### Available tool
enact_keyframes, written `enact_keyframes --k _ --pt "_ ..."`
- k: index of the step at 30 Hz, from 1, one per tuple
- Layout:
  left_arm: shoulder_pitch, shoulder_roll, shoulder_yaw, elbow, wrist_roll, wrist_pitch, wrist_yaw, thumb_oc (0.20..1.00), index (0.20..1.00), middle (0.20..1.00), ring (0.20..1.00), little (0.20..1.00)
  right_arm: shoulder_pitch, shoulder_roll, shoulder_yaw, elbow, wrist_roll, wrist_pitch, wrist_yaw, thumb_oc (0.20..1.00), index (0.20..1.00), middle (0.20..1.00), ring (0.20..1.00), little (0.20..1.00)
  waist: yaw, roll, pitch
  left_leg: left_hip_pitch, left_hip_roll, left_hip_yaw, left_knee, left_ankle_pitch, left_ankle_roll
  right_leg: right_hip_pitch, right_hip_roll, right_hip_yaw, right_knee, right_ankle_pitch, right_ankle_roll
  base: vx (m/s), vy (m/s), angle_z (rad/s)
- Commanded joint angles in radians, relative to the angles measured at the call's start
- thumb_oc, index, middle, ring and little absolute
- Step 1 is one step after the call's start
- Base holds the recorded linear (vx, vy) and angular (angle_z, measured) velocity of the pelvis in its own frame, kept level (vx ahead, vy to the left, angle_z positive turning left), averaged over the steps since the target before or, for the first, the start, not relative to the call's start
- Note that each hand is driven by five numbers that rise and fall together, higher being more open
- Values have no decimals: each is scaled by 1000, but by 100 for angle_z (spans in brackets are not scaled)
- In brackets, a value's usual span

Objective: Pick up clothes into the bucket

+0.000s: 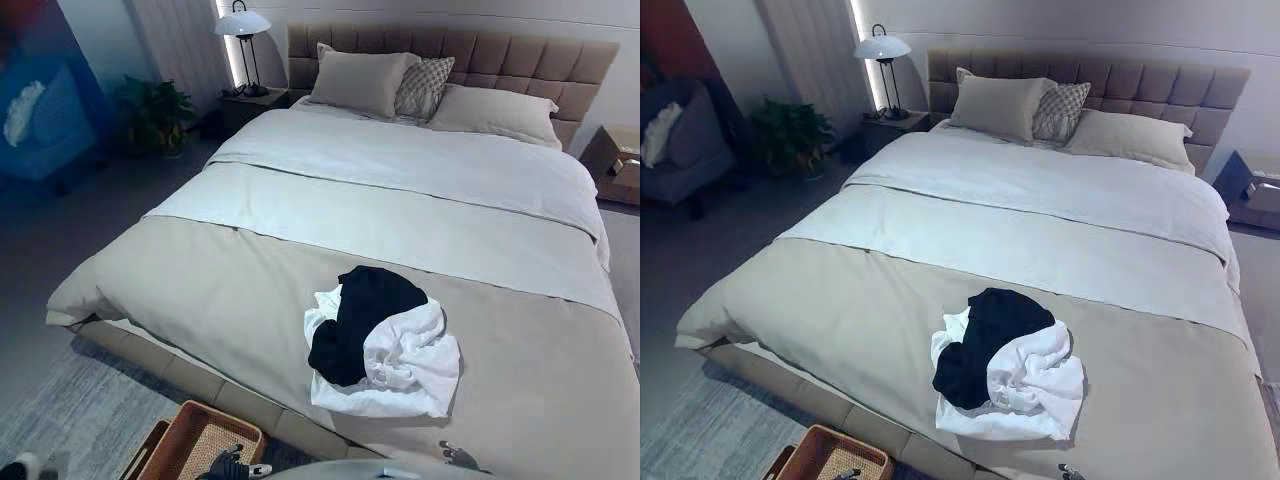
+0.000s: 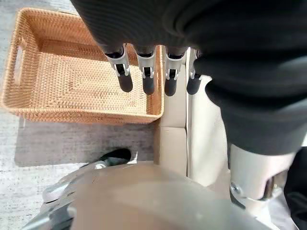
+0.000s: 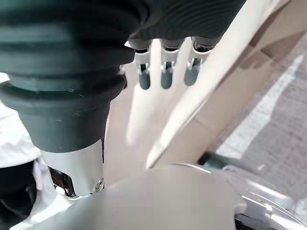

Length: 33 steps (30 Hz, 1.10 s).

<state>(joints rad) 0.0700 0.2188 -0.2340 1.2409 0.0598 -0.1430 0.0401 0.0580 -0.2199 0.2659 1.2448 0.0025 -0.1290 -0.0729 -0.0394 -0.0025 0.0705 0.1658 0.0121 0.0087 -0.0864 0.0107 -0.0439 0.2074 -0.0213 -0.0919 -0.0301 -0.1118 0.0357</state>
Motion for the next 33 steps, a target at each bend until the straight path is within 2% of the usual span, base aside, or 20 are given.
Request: enact_keyframes --k 1,6,10,11,16,18,20,21,22,23,24,25,26,27,28,29,33 --pt "-53 -55 -18 25 -8 -17 -2 1000 1000 1000 1000 1000 -62 -2 0 28 4 2 -8 1000 1000 1000 1000 1000 -4 -25 -12 -33 -35 -13 62 -52 28 -64 -68 -18 9 87 65 -11 222 29" --pt "-54 -57 -11 29 -11 -21 10 1000 1000 1000 1000 1000 -60 1 -7 34 7 1 -15 1000 1000 1000 1000 1000 -5 -28 -13 -34 -35 -15 62 -53 28 -64 -69 -20 9 86 65 0 0 0" --pt "-53 -58 -4 33 -9 -17 30 1000 1000 1000 1000 1000 -66 -4 -52 29 31 -1 -78 1000 1000 1000 1000 1000 -6 -26 -12 -33 -36 -16 63 -56 29 -63 -69 -21 9 84 66 0 0 0" --pt "-52 -54 -6 33 4 -17 53 1000 1000 1000 1000 1000 -79 -9 -83 -16 73 -13 -113 1000 1000 1000 1000 1000 -7 -25 -9 -34 -37 -16 68 -60 30 -64 -70 -19 13 82 66 0 0 0" --pt "-47 -47 -11 21 -1 -20 79 1000 1000 1000 1000 1000 -110 -19 -130 -124 203 -46 -136 1000 1000 1000 1000 1000 -3 -25 0 -48 -39 -17 87 -66 31 -71 -72 -18 20 80 67 0 0 0" --pt "-37 -45 -17 12 1 -21 96 1000 1000 1000 1000 1000 -153 -37 -133 -229 196 -55 -174 1000 1000 1000 1000 1000 5 -28 4 -58 -41 -20 91 -66 31 -75 -72 -21 21 80 66 7 1 2" --pt "-35 -46 -20 8 0 -20 101 1000 1000 1000 1000 1000 -172 -46 -135 -249 178 -56 -193 1000 1000 1000 1000 1000 10 -29 6 -62 -40 -22 91 -65 32 -76 -72 -23 21 79 67 0 0 0" --pt "-26 -47 -25 -9 3 -21 111 1000 1000 1000 1000 1000 -209 -74 -129 -332 107 -51 -239 1000 1000 1000 1000 1000 17 -29 10 -68 -40 -24 90 -62 32 -81 -72 -27 20 80 68 0 0 0" --pt "-26 -47 -25 -9 4 -21 111 1000 1000 1000 1000 1000 -208 -74 -129 -334 107 -50 -240 1000 1000 1000 1000 1000 17 -29 10 -68 -40 -25 90 -63 32 -81 -72 -27 20 79 68 -3 17 10" --pt "-20 -45 -31 -28 7 -26 121 1000 1000 1000 1000 1000 -257 -111 -121 -391 1 -40 -300 1000 1000 1000 1000 1000 25 -30 17 -77 -41 -28 94 -61 32 -88 -73 -31 24 80 70 -5 14 10" --pt "-20 -46 -31 -28 7 -26 121 1000 1000 1000 1000 1000 -257 -111 -121 -391 0 -39 -300 1000 1000 1000 1000 1000 25 -30 18 -77 -41 -28 94 -61 32 -88 -73 -32 24 79 70 -17 27 7" --pt "-19 -42 -38 -43 13 -33 138 1000 1000 1000 1000 1000 -315 -148 -102 -429 -113 -30 -367 1000 1000 1000 1000 1000 35 -30 29 -87 -45 -34 100 -60 33 -95 -74 -36 29 79 70 0 0 0" --pt "-20 -43 -38 -43 13 -33 138 1000 1000 1000 1000 1000 -316 -147 -102 -429 -113 -30 -367 1000 1000 1000 1000 1000 35 -30 29 -88 -45 -34 100 -60 33 -95 -74 -36 30 79 70 -27 27 7" --pt "-24 -40 -49 -57 7 -39 151 1000 1000 1000 1000 1000 -380 -168 -71 -450 -192 -14 -415 1000 1000 1000 1000 1000 48 -30 39 -100 -49 -42 105 -60 35 -103 -76 -41 34 79 71 -15 15 9" --pt "-24 -40 -48 -57 7 -39 151 1000 1000 1000 1000 1000 -381 -167 -70 -449 -193 -14 -415 1000 1000 1000 1000 1000 47 -30 40 -100 -49 -43 106 -60 35 -103 -76 -41 35 78 71 -54 22 9" --pt "-31 -36 -55 -62 7 -48 167 1000 1000 1000 1000 1000 -433 -183 -35 -474 -280 -5 -455 1000 1000 1000 1000 1000 60 -31 55 -118 -52 -51 114 -58 36 -115 -78 -45 42 78 70 -49 13 4" --pt "-43 -32 -58 -71 -4 -55 185 1000 1000 1000 1000 1000 -510 -194 32 -570 -403 11 -486 1000 1000 1000 1000 1000 80 -34 75 -147 -60 -72 126 -54 38 -133 -82 -59 49 79 69 -32 13 19"
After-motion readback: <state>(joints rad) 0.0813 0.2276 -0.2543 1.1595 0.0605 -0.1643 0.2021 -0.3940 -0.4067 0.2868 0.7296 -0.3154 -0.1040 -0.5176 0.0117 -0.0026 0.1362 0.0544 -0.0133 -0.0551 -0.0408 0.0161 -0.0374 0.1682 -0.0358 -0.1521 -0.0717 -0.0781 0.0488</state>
